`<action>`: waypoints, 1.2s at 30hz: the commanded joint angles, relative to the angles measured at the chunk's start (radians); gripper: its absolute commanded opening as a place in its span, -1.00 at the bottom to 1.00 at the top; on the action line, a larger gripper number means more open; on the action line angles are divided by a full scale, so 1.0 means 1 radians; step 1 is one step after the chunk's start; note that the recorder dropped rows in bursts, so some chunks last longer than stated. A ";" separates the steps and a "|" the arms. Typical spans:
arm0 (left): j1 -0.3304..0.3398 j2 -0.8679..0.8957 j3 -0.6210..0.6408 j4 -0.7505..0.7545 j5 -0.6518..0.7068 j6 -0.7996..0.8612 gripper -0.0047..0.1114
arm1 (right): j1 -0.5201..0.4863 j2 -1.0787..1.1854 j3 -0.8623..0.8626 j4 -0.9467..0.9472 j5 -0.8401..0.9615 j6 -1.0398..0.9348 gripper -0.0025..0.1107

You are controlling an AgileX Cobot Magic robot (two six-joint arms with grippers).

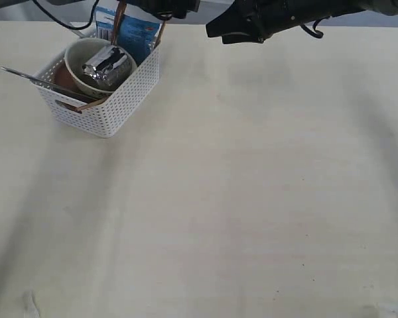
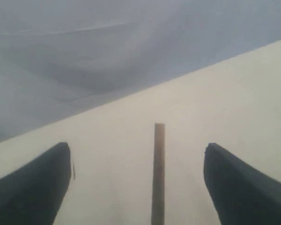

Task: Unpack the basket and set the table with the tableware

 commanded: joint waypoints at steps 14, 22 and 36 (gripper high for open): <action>-0.013 0.013 -0.003 -0.011 0.012 0.051 -0.40 | -0.006 -0.014 -0.006 -0.002 0.004 0.000 0.29; -0.013 0.009 -0.003 -0.011 0.012 0.051 -0.92 | -0.006 -0.014 -0.006 -0.002 0.004 0.000 0.29; -0.013 -0.153 -0.003 -0.009 0.070 0.051 -0.92 | -0.006 -0.014 -0.006 0.022 0.009 0.005 0.29</action>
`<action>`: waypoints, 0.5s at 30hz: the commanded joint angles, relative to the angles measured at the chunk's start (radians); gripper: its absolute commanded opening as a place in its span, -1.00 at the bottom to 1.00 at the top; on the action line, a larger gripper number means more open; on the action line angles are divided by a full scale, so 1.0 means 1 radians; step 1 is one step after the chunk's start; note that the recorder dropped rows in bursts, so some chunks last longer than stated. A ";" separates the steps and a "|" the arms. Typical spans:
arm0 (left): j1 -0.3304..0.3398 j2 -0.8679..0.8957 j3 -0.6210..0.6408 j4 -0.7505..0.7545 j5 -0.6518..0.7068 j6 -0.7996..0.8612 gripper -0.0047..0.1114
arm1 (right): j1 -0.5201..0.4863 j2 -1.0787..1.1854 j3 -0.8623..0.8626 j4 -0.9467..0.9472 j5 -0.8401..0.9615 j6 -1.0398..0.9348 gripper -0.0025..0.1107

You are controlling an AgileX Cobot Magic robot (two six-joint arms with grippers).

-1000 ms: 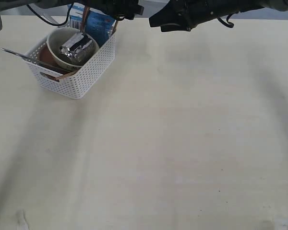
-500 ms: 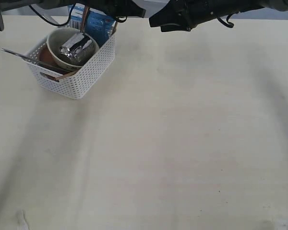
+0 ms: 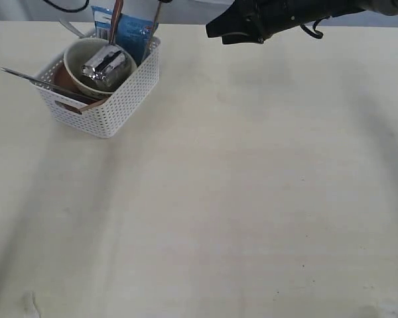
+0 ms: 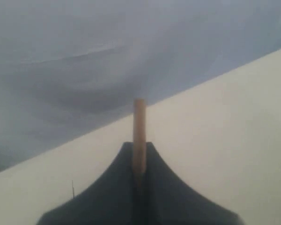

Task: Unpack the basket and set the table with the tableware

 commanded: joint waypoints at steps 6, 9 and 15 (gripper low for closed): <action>-0.002 -0.143 -0.003 0.007 0.089 0.005 -0.92 | -0.008 -0.014 -0.008 0.036 0.019 -0.003 0.29; -0.002 -0.179 -0.003 -0.001 0.138 0.005 -0.92 | -0.022 -0.037 -0.018 0.054 0.019 -0.003 0.29; 0.016 -0.220 -0.003 -0.117 0.224 0.001 -0.92 | -0.010 -0.110 0.011 0.049 0.019 0.012 0.29</action>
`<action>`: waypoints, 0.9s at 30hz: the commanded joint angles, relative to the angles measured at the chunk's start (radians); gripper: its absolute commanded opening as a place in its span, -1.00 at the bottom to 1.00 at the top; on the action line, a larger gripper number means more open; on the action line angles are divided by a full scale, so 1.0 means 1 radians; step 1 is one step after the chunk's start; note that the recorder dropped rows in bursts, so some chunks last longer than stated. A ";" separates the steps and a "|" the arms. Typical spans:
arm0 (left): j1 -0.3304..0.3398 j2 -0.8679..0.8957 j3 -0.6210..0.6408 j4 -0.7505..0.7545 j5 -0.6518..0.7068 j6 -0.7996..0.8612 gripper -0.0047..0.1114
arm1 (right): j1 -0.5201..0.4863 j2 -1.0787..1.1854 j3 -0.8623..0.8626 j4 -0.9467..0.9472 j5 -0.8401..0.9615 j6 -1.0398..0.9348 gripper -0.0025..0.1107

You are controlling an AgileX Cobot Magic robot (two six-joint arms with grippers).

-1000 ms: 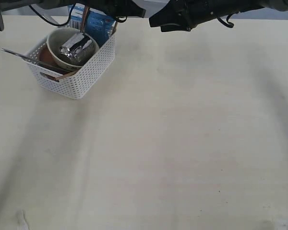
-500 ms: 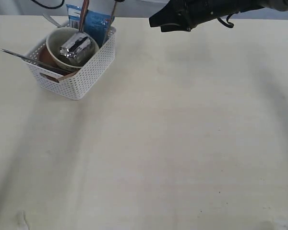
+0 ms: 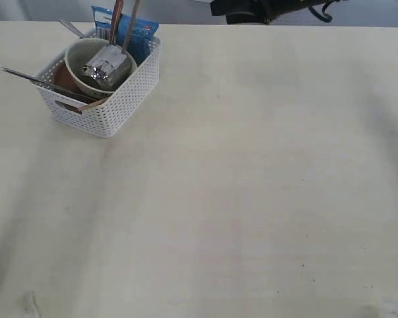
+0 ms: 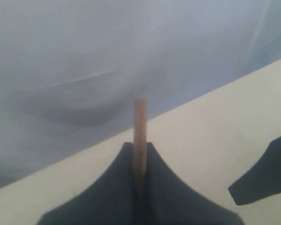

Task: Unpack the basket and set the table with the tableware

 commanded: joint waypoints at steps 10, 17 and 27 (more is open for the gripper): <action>0.133 -0.157 0.269 -0.789 0.066 0.515 -0.92 | 0.091 -0.227 0.204 0.102 0.009 -0.097 0.29; 0.178 -0.285 0.569 -1.355 0.135 1.032 -0.92 | 0.161 -0.250 0.284 0.146 0.009 -0.170 0.29; 0.176 -0.319 0.712 -1.499 0.250 1.217 -0.92 | 0.197 -0.250 0.324 0.203 0.009 -0.228 0.29</action>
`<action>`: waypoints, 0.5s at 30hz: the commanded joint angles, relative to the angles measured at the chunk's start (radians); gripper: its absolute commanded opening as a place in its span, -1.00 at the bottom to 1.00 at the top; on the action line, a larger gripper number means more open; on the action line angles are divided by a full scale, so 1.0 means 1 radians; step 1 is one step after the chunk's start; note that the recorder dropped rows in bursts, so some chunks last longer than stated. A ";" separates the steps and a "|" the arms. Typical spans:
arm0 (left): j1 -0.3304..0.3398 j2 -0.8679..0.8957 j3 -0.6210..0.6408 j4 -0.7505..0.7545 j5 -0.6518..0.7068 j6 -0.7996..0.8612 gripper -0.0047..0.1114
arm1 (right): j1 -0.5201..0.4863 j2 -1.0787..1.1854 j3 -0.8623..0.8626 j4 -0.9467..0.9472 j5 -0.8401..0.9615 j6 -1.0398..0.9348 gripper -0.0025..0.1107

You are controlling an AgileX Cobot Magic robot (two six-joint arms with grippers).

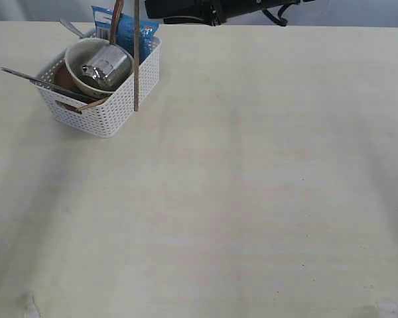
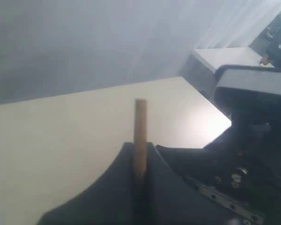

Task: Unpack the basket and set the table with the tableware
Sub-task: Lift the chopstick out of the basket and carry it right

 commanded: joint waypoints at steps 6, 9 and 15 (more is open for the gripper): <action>0.000 -0.011 0.012 -0.028 0.069 0.027 -0.92 | 0.054 -0.006 0.004 0.024 0.003 -0.047 0.29; 0.000 -0.011 0.012 -0.028 0.069 0.027 -0.92 | 0.084 -0.006 0.004 0.024 0.003 -0.061 0.29; 0.002 -0.011 0.012 -0.028 0.069 0.024 -0.92 | 0.097 -0.006 0.008 0.019 0.003 -0.061 0.29</action>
